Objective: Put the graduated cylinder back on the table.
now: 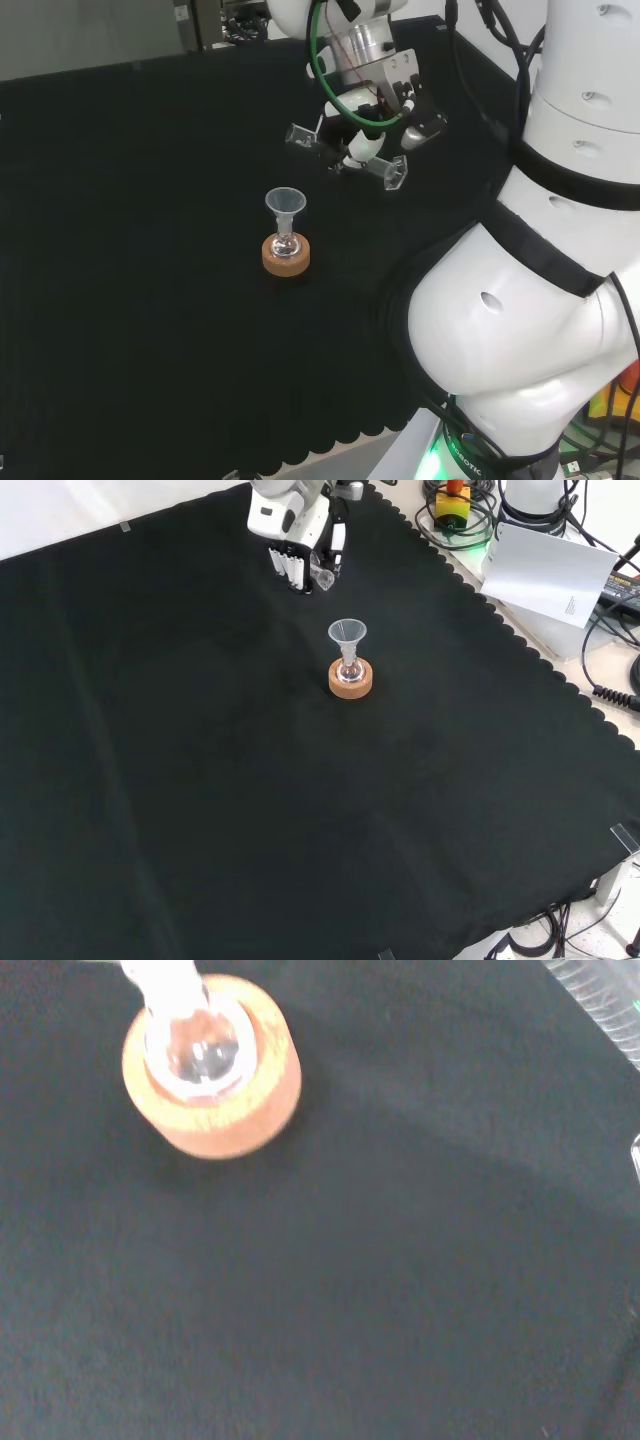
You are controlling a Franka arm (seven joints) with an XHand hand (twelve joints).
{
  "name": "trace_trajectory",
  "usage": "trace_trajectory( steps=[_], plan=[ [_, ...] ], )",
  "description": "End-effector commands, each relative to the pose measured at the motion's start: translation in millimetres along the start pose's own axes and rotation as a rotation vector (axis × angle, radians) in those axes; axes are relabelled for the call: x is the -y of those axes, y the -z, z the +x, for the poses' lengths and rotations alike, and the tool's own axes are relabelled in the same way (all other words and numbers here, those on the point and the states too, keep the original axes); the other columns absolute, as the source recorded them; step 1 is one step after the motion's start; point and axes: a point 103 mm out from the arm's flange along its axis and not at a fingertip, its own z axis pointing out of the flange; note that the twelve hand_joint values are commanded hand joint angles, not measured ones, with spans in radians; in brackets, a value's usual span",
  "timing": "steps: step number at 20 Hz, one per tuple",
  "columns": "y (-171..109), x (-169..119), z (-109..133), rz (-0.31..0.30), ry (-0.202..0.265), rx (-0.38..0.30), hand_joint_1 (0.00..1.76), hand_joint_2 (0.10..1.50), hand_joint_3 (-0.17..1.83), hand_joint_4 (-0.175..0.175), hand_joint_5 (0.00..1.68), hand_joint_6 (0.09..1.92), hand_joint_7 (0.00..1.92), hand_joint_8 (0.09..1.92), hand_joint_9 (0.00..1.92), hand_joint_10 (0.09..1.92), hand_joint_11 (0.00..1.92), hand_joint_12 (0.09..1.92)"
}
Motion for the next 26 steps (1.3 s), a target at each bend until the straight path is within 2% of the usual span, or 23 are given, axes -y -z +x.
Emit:
trace_trajectory(
  steps=[1,6,12,17,26],
  plan=[
    [-5,-8,-18,-0.118,0.029,-0.1,1.23,1.18,0.0,-0.175,0.85,1.19,0.88,1.18,1.28,0.24,1.09,0.85],
    [-8,-25,-42,-0.239,0.053,-0.21,1.23,1.18,0.0,-0.175,0.85,1.19,0.88,1.18,1.28,0.24,1.09,0.85],
    [-7,-57,-71,-0.36,0.097,-0.299,1.23,1.18,0.0,-0.175,0.85,1.19,0.88,1.18,1.28,0.24,1.09,0.85],
    [-5,-86,-86,-0.418,0.139,-0.356,1.23,1.18,0.0,-0.175,0.85,1.19,0.88,1.18,1.27,0.24,1.09,0.85],
    [-10,-130,-105,-0.48,0.214,-0.43,1.23,1.18,0.0,-0.175,0.85,1.19,0.88,1.18,1.27,0.24,1.08,0.85]
  ],
)
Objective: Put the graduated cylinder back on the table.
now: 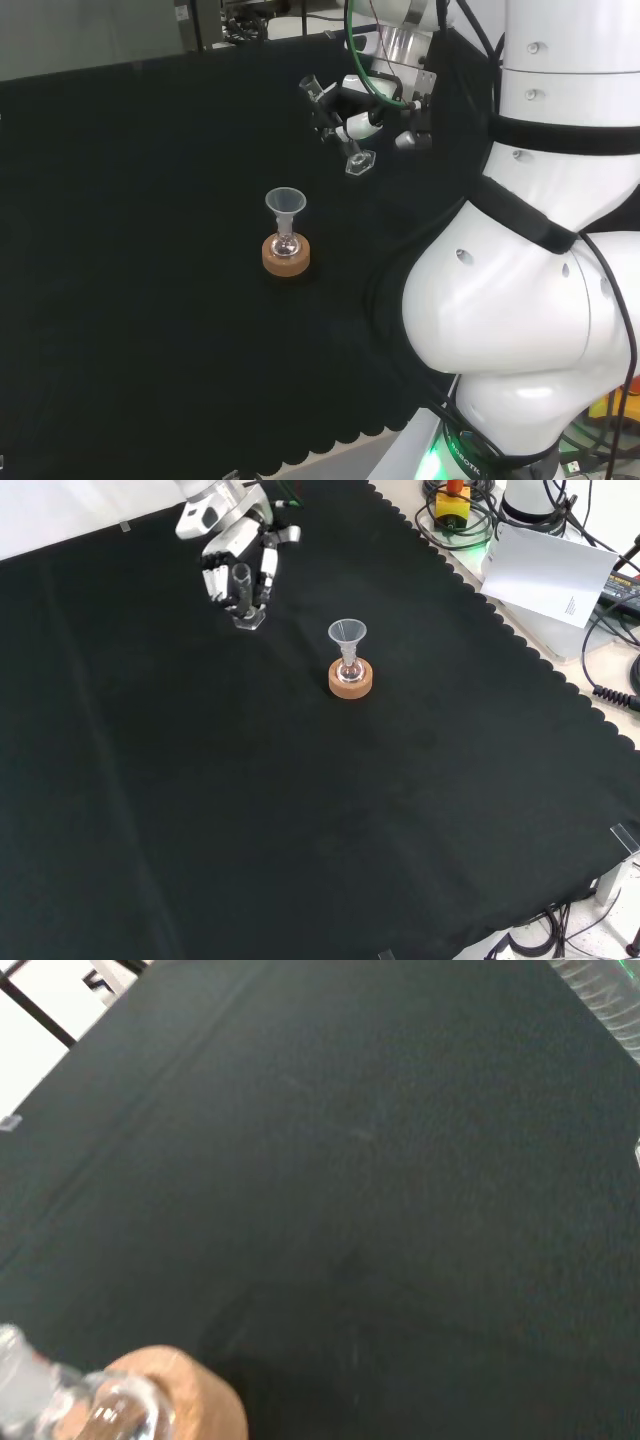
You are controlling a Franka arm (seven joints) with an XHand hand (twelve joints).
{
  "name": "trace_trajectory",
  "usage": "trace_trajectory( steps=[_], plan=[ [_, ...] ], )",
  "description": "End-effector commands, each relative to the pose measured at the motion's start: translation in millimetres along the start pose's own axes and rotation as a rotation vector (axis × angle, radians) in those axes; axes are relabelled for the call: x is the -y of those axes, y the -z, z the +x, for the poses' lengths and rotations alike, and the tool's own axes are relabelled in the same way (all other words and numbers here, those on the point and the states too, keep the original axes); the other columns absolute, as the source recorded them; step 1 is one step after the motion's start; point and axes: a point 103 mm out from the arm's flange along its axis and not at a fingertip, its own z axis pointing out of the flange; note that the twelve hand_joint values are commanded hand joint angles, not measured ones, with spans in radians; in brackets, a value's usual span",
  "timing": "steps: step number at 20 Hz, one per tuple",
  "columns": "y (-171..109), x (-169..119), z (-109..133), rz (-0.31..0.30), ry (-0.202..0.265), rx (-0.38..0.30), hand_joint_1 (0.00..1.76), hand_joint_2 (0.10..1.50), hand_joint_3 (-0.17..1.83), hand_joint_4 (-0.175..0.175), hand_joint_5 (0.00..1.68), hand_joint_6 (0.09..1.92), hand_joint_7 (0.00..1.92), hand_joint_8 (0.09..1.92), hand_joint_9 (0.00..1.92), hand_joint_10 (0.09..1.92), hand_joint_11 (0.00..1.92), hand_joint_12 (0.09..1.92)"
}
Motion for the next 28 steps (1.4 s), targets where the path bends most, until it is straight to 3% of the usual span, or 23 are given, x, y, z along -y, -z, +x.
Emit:
trace_trajectory(
  steps=[1,12,28],
  plan=[
    [-14,-29,-26,-0.08,0.06,-0.095,1.23,1.18,0.0,-0.175,0.85,1.19,0.88,1.18,1.27,0.24,1.08,0.85],
    [-27,-54,-65,-0.162,0.081,-0.184,1.23,1.18,0.0,-0.175,0.85,1.19,0.88,1.19,1.26,0.24,1.08,0.85],
    [-34,-63,-83,-0.215,0.078,-0.282,1.23,1.17,0.0,-0.175,0.85,1.18,0.88,1.18,1.26,0.24,1.08,0.85]
  ],
)
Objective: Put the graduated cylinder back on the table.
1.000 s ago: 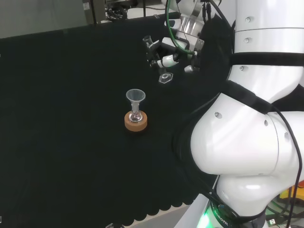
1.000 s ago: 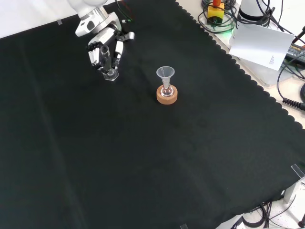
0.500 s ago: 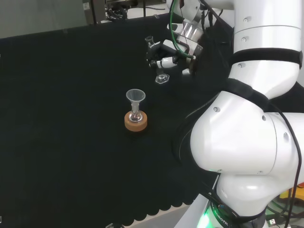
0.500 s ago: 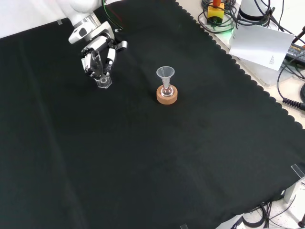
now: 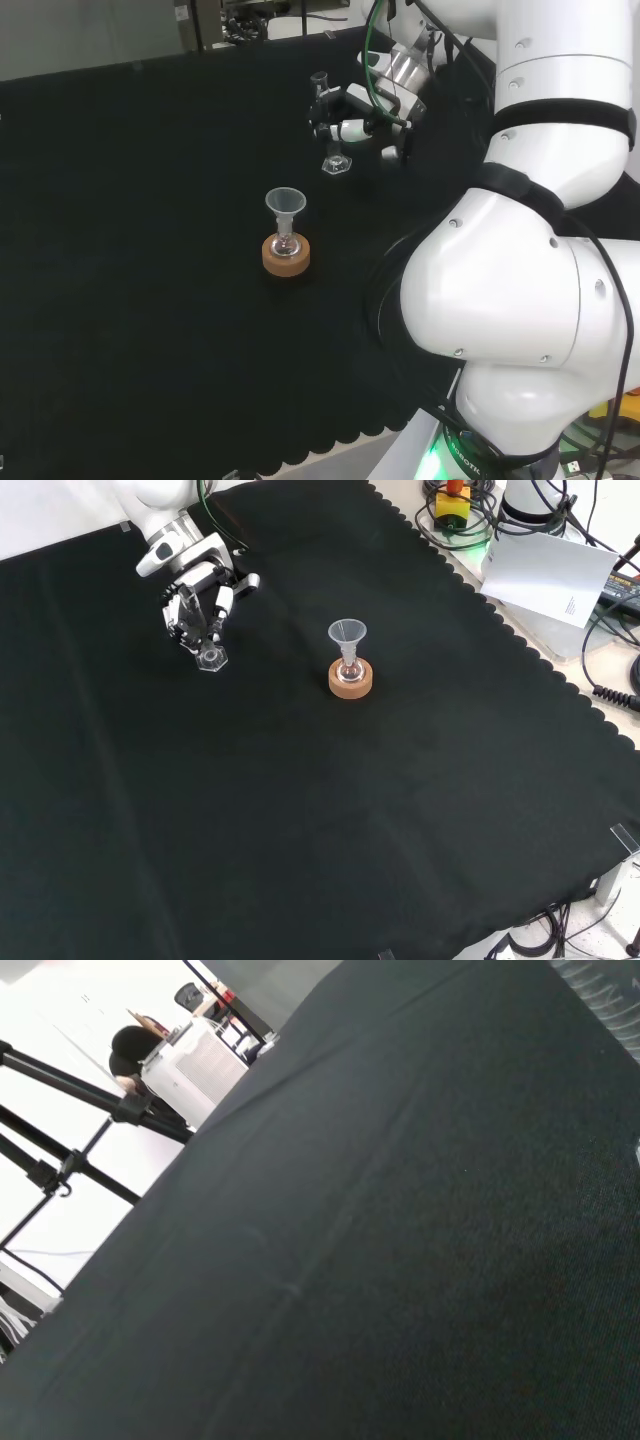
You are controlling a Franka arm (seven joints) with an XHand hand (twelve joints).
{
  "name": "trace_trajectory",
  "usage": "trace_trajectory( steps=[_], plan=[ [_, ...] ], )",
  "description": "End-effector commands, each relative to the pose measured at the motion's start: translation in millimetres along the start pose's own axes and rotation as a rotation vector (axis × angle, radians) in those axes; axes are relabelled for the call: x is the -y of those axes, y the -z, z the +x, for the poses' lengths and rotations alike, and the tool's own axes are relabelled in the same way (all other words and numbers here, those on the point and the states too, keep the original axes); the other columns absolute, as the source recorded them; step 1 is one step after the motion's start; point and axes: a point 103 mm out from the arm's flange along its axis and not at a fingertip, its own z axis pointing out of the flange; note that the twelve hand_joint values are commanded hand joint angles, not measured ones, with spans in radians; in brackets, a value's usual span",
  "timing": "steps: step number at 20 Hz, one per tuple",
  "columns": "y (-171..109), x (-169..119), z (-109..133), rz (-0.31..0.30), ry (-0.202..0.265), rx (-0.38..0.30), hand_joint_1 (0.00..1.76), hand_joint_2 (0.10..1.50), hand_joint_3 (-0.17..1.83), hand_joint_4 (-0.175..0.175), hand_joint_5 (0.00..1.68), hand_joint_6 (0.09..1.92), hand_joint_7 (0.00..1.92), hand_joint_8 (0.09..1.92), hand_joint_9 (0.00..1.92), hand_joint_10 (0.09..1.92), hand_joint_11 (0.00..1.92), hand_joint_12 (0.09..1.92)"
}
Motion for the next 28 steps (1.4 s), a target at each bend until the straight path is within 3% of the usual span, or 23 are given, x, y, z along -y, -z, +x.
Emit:
trace_trajectory(
  steps=[1,7,10,12,14,17,21,25,28],
  plan=[
    [-3,2,-3,-0.011,-0.007,-0.032,1.23,1.17,0.0,-0.175,0.85,1.18,0.88,1.18,1.26,0.24,1.08,0.85],
    [-9,6,-4,0.003,-0.009,-0.045,1.23,1.19,0.0,-0.175,0.83,1.21,0.86,1.21,1.24,0.23,1.06,0.87],
    [-12,8,-3,0.009,-0.013,-0.056,1.14,1.2,0.0,-0.175,0.82,1.24,0.89,0.81,1.19,0.23,1.03,0.91],
    [-12,10,-1,0.003,-0.012,-0.065,1.11,1.19,0.0,-0.138,0.83,1.22,0.87,0.68,1.16,0.23,0.98,0.96],
    [-12,11,1,-0.002,-0.009,-0.066,1.12,1.16,-0.03,-0.058,0.8,0.97,0.85,0.62,1.13,0.22,0.91,1.01],
    [-11,13,2,-0.001,-0.009,-0.083,1.09,1.15,-0.13,-0.018,0.78,0.77,0.8,0.57,1.09,0.2,0.82,1.07],
    [-10,17,4,-0.007,-0.016,-0.117,1.01,1.09,-0.17,-0.024,0.67,0.69,0.68,0.56,0.99,0.19,0.67,1.17],
    [-3,20,7,-0.01,-0.031,-0.105,0.96,1.04,-0.17,-0.042,0.5,0.57,0.56,0.59,0.88,0.22,0.55,1.24],
    [7,22,11,-0.027,-0.048,-0.086,0.92,1.0,-0.17,-0.049,0.45,0.43,0.47,0.63,0.77,0.34,0.48,1.28]
  ],
)
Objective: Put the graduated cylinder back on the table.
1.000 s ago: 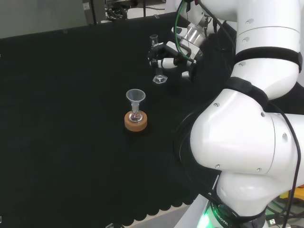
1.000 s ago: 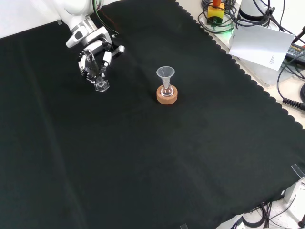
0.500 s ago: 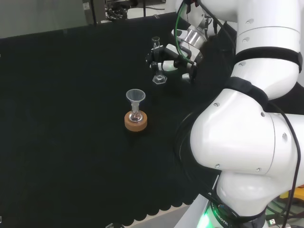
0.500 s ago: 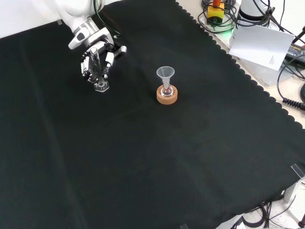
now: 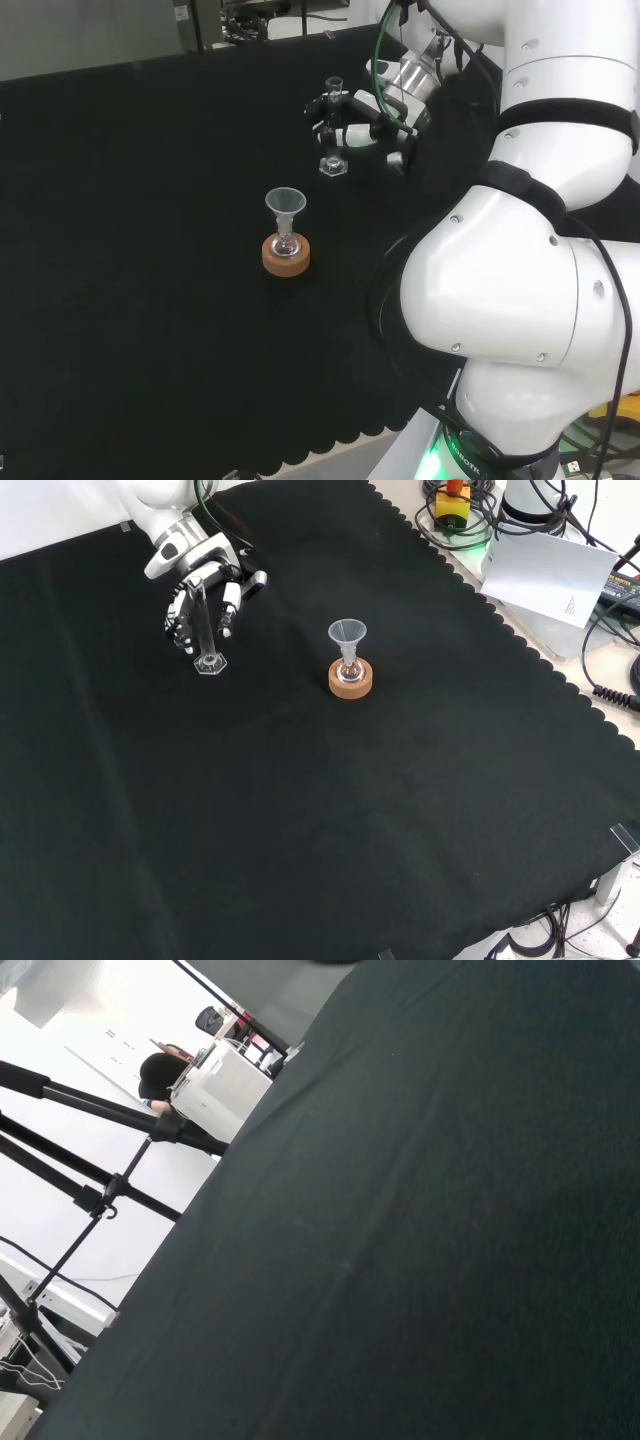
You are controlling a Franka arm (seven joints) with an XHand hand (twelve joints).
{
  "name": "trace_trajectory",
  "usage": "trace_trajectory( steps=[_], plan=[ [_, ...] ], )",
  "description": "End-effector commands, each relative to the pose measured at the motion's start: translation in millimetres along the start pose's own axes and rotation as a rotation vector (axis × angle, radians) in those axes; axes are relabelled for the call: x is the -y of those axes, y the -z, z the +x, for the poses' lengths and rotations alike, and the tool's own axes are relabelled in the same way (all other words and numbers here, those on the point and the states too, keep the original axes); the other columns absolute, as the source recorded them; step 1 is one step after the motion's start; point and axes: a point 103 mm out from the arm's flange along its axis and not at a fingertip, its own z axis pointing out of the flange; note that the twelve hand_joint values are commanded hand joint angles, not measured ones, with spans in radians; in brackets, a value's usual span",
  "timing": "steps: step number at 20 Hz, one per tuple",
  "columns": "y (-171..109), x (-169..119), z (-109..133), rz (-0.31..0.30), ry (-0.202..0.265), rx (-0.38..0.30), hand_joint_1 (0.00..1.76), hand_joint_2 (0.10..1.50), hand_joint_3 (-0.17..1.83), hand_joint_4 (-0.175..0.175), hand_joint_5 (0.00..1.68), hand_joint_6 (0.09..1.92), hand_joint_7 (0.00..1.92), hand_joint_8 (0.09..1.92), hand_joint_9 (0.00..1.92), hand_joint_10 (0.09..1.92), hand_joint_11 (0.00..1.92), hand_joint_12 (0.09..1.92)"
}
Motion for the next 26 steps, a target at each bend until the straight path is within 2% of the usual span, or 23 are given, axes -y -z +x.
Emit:
trace_trajectory(
  steps=[1,5,10,13,17,20,26],
  plan=[
    [16,8,11,-0.032,-0.034,0.024,0.9,0.99,-0.17,-0.05,0.45,0.39,0.45,0.64,0.73,0.39,0.46,1.29],
    [39,15,27,-0.065,-0.056,0.076,0.87,0.98,-0.17,-0.05,0.43,0.3,0.34,0.66,0.58,0.52,0.37,1.32],
    [73,26,56,-0.121,-0.088,0.153,0.87,0.97,-0.17,-0.048,0.41,0.23,0.26,0.65,0.48,0.58,0.3,1.35],
    [98,37,75,-0.166,-0.127,0.194,0.86,0.97,-0.17,-0.047,0.39,0.18,0.2,0.65,0.43,0.61,0.24,1.37],
    [126,56,104,-0.221,-0.171,0.277,0.86,0.97,-0.17,-0.046,0.39,0.15,0.17,0.65,0.39,0.64,0.21,1.38],
    [139,75,134,-0.269,-0.183,0.344,0.86,0.97,-0.17,-0.047,0.39,0.14,0.16,0.65,0.38,0.64,0.2,1.38],
    [147,106,192,-0.265,-0.214,0.451,0.86,0.97,-0.17,-0.048,0.38,0.13,0.16,0.65,0.37,0.64,0.2,1.38]
  ],
)
